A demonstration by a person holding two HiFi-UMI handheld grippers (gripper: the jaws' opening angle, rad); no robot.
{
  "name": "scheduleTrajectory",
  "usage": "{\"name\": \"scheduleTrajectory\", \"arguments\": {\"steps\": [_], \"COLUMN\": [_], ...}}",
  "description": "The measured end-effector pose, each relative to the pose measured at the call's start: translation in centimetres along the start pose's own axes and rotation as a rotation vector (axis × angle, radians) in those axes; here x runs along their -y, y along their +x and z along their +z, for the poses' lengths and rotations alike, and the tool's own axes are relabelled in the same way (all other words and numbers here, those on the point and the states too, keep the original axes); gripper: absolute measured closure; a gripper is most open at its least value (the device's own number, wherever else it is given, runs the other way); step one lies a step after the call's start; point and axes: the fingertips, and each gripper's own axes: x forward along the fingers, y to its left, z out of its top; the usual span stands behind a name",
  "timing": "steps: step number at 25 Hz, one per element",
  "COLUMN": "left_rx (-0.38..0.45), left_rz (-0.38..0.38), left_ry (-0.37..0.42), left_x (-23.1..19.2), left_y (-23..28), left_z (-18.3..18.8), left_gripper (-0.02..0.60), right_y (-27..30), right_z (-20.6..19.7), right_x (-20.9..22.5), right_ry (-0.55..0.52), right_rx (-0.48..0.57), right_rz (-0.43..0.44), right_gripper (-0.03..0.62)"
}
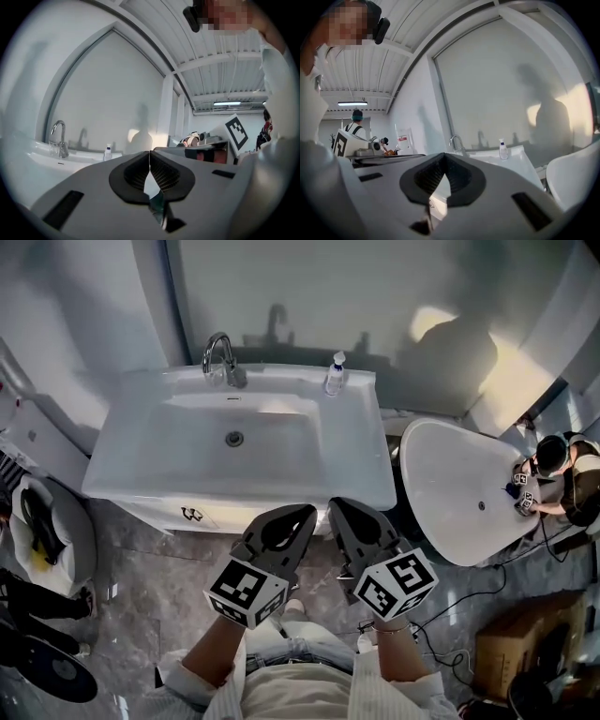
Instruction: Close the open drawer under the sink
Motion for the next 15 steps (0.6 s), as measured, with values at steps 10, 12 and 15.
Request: {"name": "scheduleTrajectory", "arguments": {"steps": [10, 12, 15], "left_rx": [0.017, 0.015, 0.014], "left_rz": [-0.005, -0.006, 0.000], "left_ry": [-0.033, -0.034, -0.034], "left_x": [2.2, 2.3, 2.1], "left_y": [-2.1, -2.2, -2.3], "left_z": [1.6, 1.4, 1.3], "left_gripper": [0.565, 0.565, 0.565], "right_y": [-1.6, -1.7, -1.9], "right_z": [-0.4, -0.7, -0.7], "right_x": [-2.6, -2.8, -3.0], "right_ry": [0.013, 0.011, 0.008], "right_rx": [-0.053, -0.059, -0.056], "right_rz": [0.089, 0.095, 0.092], "right_gripper": [0.585, 0.585, 0.585]}}
